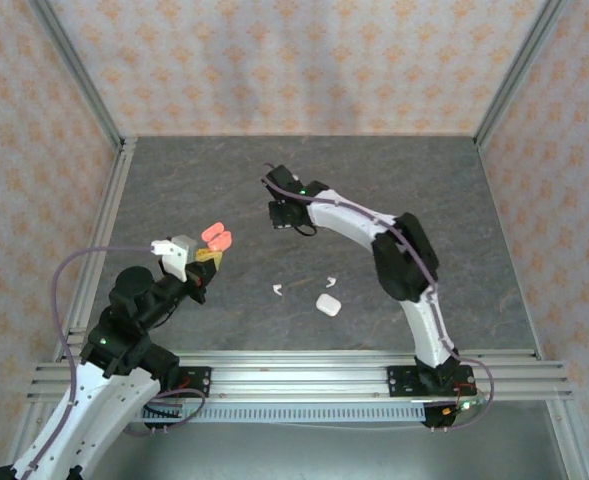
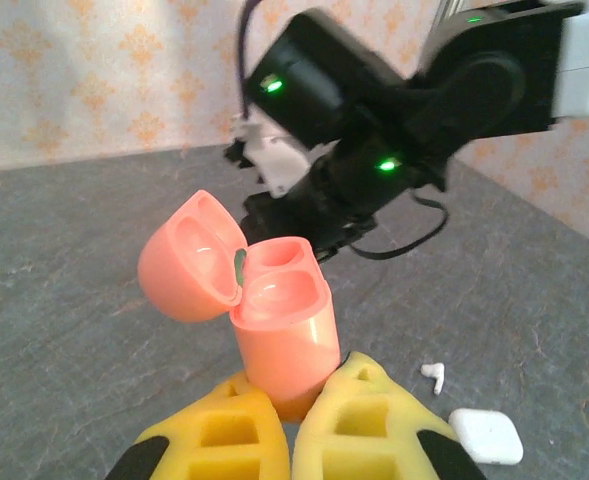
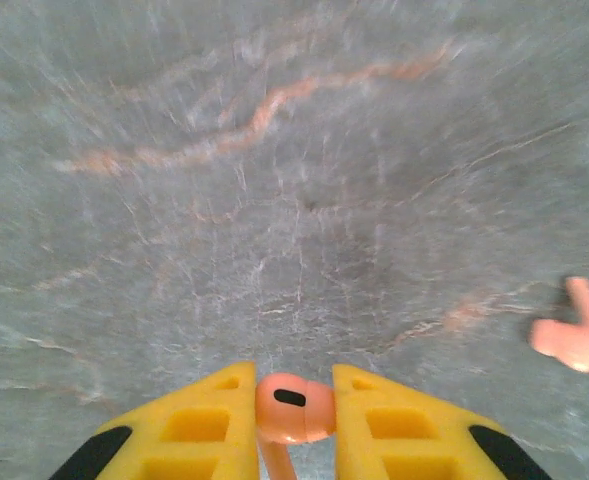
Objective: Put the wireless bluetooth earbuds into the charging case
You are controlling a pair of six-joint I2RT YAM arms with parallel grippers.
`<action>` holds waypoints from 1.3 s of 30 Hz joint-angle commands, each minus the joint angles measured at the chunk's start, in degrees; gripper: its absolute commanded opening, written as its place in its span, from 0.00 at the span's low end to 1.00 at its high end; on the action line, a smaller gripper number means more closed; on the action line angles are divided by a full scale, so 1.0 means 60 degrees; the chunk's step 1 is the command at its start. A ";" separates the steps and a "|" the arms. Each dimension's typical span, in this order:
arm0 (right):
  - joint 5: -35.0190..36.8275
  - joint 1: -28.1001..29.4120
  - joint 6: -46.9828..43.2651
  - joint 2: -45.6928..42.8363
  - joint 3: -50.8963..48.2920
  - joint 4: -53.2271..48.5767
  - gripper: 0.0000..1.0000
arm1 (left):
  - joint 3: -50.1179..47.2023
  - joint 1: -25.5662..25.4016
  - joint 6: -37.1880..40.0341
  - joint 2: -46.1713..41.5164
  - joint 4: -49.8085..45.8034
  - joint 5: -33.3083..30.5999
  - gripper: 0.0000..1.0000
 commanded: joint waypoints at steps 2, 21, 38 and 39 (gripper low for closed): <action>0.0822 0.0178 0.0447 -0.2391 -0.1992 0.3029 0.21 | -0.0312 -0.0045 -0.0740 0.0047 0.1784 0.0135 0.00; 0.0183 0.1184 0.0212 -0.6837 -0.4938 0.7314 0.22 | 0.0860 -0.0811 -0.0454 0.3322 0.4363 0.0304 0.00; -0.0013 0.1884 0.0980 -0.6716 -0.5947 1.0652 0.22 | 0.1120 -0.1522 -0.0350 0.4165 0.5756 -0.1179 0.00; -0.0049 0.1891 0.1025 -0.6655 -0.5907 1.0646 0.22 | 0.1143 -0.1551 -0.0332 0.4187 0.5758 -0.1236 0.00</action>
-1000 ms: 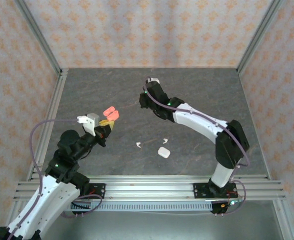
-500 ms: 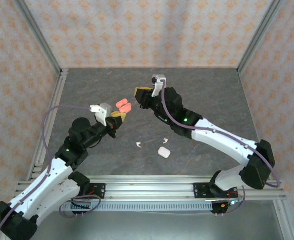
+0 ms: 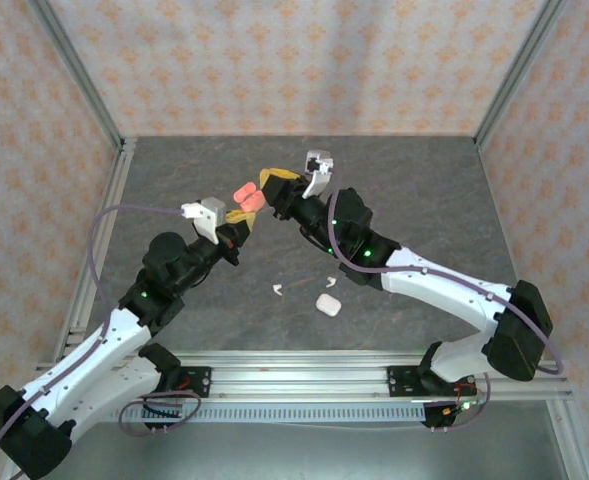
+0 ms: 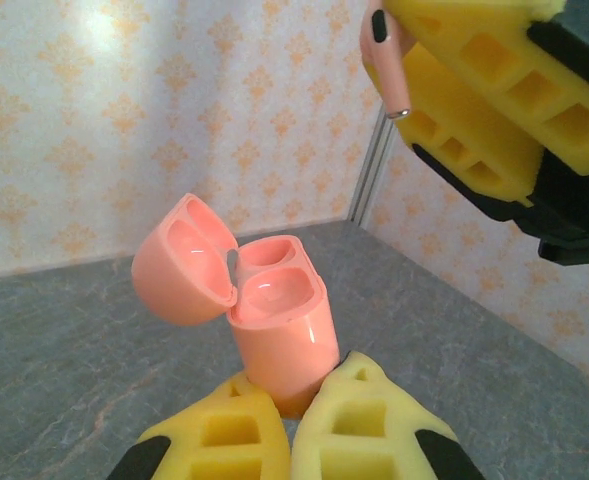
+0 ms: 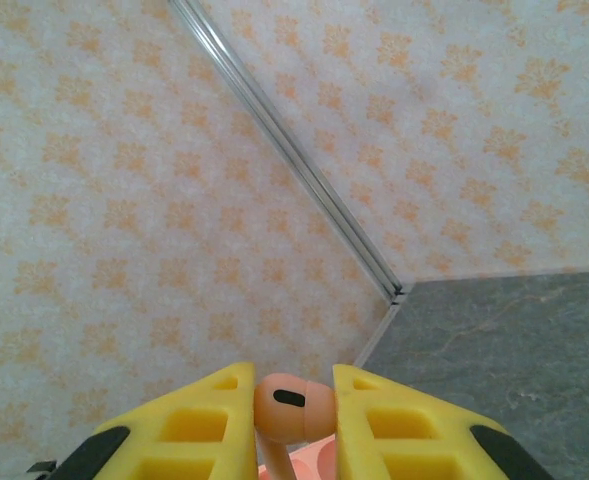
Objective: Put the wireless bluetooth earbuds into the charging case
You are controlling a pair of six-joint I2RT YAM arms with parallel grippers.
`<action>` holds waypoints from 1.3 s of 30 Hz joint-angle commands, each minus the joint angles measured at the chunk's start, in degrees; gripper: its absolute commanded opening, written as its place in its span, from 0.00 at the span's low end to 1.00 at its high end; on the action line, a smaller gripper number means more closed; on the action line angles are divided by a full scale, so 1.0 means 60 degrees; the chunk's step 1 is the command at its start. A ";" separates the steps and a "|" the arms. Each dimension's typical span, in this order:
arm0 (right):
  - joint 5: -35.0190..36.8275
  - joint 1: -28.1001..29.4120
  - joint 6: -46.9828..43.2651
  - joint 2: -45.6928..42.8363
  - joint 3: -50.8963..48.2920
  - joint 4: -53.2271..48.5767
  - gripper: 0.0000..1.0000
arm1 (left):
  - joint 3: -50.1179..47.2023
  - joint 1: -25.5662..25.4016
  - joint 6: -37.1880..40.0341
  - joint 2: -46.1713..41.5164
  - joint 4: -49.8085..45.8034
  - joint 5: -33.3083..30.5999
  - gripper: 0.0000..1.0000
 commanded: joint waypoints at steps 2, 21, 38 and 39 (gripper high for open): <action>-0.0269 0.0093 0.0318 0.0268 -0.0052 0.0783 0.22 | 0.0402 -0.0165 0.0270 0.0085 0.0643 -0.0525 0.00; -0.0167 0.0235 -0.0102 0.0832 -0.0066 0.0689 0.21 | 0.0844 -0.0365 0.0343 0.0596 0.0590 -0.0992 0.00; -0.0227 0.0253 0.0222 0.0728 0.0014 0.0605 0.21 | 0.0950 -0.0415 0.0459 0.0796 0.0498 -0.1058 0.00; -0.0226 0.0250 0.0270 0.0726 0.0000 0.0605 0.21 | 0.0958 -0.0417 0.0460 0.0810 0.0491 -0.1059 0.00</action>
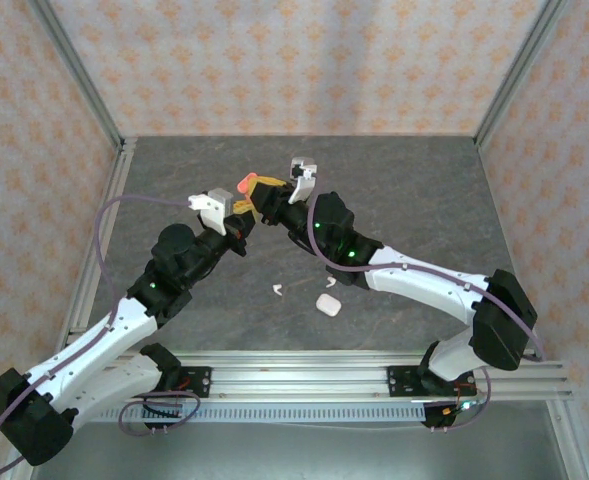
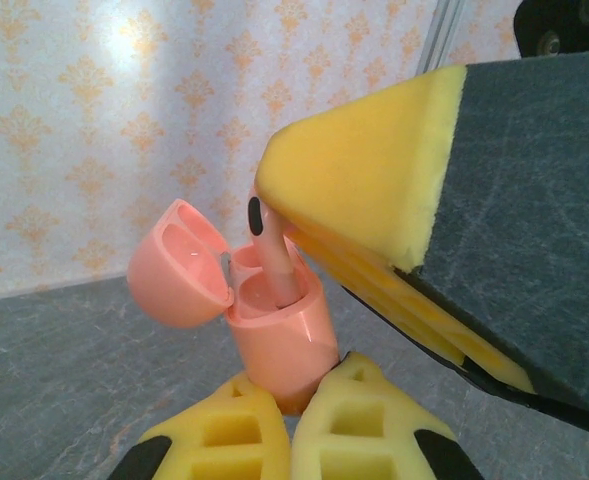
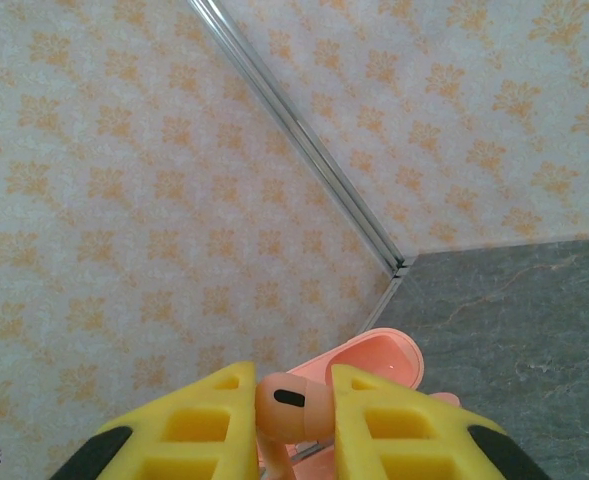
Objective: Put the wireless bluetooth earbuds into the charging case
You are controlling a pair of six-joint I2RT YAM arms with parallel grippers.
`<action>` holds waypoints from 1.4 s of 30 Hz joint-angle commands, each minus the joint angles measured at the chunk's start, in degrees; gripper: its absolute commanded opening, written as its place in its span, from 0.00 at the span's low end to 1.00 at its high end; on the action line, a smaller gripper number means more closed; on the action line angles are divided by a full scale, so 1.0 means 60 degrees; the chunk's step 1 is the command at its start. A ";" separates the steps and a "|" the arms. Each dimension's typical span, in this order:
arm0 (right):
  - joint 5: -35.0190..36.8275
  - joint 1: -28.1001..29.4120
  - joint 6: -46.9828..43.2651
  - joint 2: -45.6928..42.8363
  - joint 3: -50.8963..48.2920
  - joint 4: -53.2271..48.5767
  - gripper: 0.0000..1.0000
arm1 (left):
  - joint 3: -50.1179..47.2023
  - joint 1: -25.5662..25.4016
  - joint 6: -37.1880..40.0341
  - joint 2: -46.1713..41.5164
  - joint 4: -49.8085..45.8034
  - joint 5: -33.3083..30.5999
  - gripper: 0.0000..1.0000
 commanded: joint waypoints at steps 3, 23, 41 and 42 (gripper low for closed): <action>-0.0158 0.0068 0.0223 -0.0089 0.0063 0.0208 0.21 | 0.0386 -0.0112 0.0267 0.0002 0.0173 -0.0274 0.00; -0.0437 0.0065 0.0320 -0.0579 -0.0309 -0.0435 0.21 | 0.0532 -0.0132 0.0442 -0.0030 0.0035 -0.0376 0.00; -0.1153 0.0066 -0.0330 -0.0620 0.0432 -0.2761 0.34 | 0.0592 -0.0144 0.0474 -0.0016 -0.0059 -0.0079 0.00; -0.1094 0.0068 -0.0342 -0.0600 0.0618 -0.3048 0.35 | 0.0591 -0.0143 0.0461 -0.0017 -0.0074 -0.0041 0.00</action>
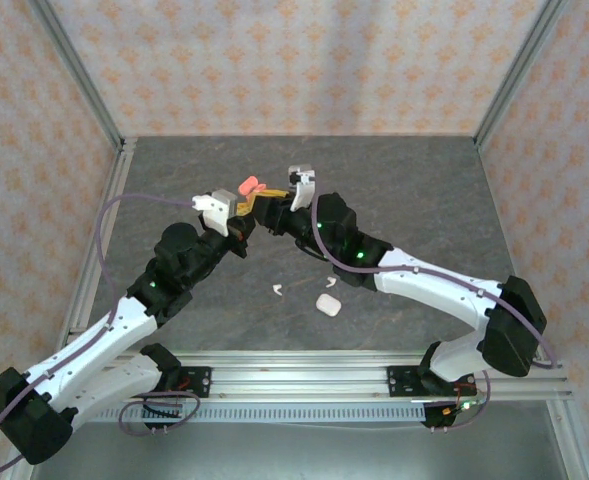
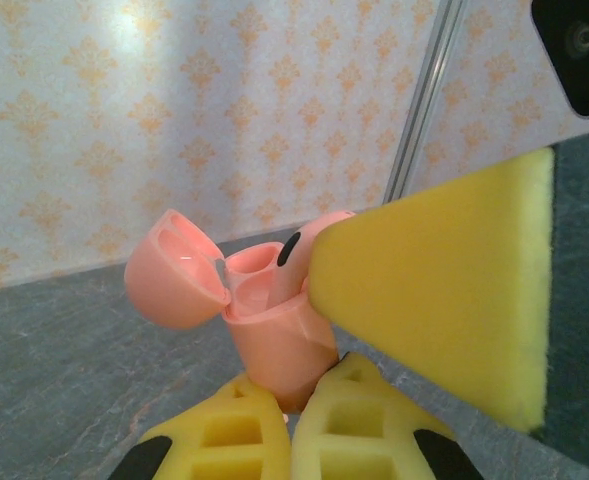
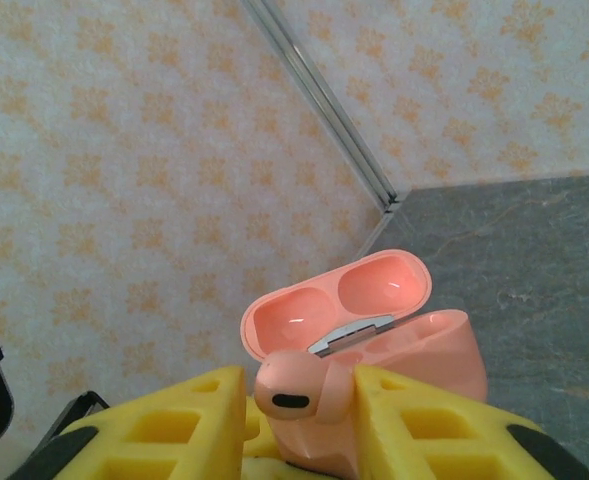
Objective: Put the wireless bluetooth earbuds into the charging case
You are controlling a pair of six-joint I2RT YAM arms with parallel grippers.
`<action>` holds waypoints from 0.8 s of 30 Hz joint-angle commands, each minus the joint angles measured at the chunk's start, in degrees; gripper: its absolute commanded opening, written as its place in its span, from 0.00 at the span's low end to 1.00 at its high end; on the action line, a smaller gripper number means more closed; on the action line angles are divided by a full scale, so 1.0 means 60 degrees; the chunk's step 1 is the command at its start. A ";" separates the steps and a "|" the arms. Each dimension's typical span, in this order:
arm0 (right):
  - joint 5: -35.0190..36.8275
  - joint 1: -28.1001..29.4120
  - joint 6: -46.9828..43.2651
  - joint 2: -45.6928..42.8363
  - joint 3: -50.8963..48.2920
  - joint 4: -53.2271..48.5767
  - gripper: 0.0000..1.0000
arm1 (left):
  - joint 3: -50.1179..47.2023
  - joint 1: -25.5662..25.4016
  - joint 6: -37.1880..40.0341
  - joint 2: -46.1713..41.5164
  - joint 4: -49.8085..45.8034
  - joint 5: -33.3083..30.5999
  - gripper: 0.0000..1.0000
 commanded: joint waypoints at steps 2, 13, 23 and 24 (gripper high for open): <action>-0.0239 0.0072 -0.0246 -0.0054 0.0754 -0.1394 0.37 | 0.0393 -0.0020 0.0129 -0.0054 0.0512 0.0232 0.00; -0.0142 0.0066 -0.0535 -0.0416 0.1681 -0.3122 0.49 | 0.0266 -0.0027 0.0330 -0.0226 0.0333 0.0523 0.00; -0.0293 -0.0038 -0.1094 -0.0594 0.3618 -0.6232 0.62 | -0.0350 -0.0021 0.0366 -0.0187 0.1029 0.1492 0.00; -0.0267 -0.0093 -0.0990 -0.0568 0.3713 -0.6497 0.62 | -0.0370 -0.0028 0.0327 -0.0142 0.1063 0.1485 0.00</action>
